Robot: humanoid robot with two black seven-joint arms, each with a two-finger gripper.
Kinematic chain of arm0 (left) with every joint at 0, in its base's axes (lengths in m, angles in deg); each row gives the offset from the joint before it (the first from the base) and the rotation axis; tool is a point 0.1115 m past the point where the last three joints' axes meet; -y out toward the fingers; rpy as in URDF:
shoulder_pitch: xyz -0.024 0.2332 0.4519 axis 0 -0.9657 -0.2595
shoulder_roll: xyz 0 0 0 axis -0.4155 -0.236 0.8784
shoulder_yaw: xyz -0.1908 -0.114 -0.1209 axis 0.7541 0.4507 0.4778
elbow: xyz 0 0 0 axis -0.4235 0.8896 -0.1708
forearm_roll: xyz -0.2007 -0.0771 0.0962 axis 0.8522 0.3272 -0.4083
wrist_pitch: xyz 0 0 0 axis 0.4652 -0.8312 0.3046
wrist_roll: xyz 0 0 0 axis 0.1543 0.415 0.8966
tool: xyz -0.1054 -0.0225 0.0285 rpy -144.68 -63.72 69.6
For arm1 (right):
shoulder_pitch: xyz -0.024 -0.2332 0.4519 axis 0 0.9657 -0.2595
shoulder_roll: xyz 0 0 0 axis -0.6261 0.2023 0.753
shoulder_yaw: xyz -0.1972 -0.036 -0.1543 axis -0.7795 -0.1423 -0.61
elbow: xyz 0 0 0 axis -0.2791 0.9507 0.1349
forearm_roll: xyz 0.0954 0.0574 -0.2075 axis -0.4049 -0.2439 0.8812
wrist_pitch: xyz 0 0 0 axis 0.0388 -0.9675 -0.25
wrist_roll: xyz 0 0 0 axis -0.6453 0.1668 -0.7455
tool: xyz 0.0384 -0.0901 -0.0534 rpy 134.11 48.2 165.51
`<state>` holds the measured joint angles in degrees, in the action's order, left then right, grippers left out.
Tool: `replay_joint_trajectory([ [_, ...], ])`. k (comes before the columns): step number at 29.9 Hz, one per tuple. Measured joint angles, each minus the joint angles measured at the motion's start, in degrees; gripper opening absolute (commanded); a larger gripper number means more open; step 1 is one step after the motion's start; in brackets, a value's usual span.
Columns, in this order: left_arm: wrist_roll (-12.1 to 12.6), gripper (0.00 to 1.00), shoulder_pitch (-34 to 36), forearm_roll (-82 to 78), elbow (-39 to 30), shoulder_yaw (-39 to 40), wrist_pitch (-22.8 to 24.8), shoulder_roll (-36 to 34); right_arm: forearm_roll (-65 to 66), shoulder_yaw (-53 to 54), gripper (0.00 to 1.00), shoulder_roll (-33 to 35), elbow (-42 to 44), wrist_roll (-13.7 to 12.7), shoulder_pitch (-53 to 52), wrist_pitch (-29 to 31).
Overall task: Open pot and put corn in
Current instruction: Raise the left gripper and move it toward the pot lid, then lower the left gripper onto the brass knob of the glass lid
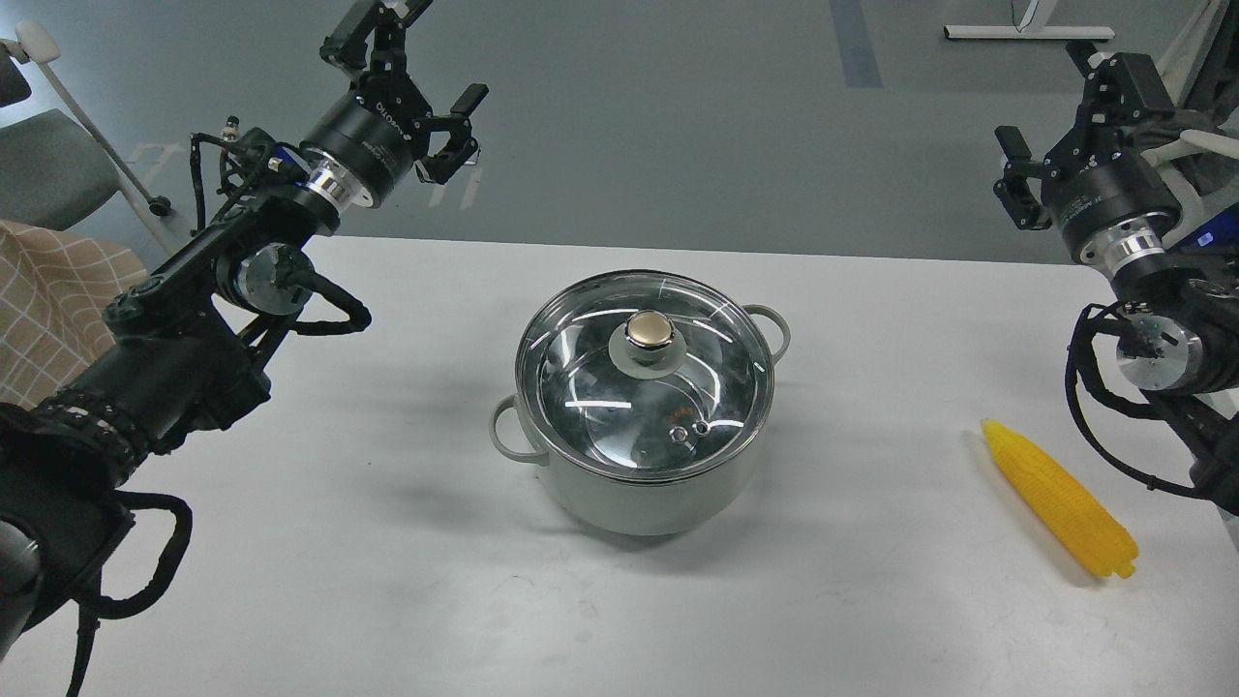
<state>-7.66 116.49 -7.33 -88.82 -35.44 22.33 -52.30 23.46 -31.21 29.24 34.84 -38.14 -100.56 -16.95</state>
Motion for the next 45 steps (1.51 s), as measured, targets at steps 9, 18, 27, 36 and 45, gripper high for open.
replay_joint_trajectory([
  [9, -1.9, 0.98, -0.7, 0.1, -0.1, 0.0, -0.3, 1.0, 0.1, -0.1, 1.0, 0.1, 0.2, 0.0, -0.1, 0.0],
  [18, -4.7, 0.98, -0.8, -2.2, -2.6, -0.8, -3.4, 0.6, 0.3, -1.4, 1.0, 0.1, 0.2, 0.0, -0.1, 0.0],
  [27, -9.0, 0.98, -0.8, -24.0, -17.1, -0.9, -5.2, -5.7, -0.1, -1.9, 1.0, 2.5, 0.1, 0.0, 0.3, -1.1],
  [36, -9.1, 0.98, -0.8, -53.4, -39.5, -0.7, -7.3, -16.0, -0.1, -1.9, 1.0, 5.8, -1.4, 0.0, 2.3, -1.2],
  [45, -9.1, 0.98, -4.0, -88.5, -50.3, -1.1, -12.8, -17.9, 0.0, -1.8, 1.0, 6.5, -1.9, 0.0, 3.8, -1.2],
])
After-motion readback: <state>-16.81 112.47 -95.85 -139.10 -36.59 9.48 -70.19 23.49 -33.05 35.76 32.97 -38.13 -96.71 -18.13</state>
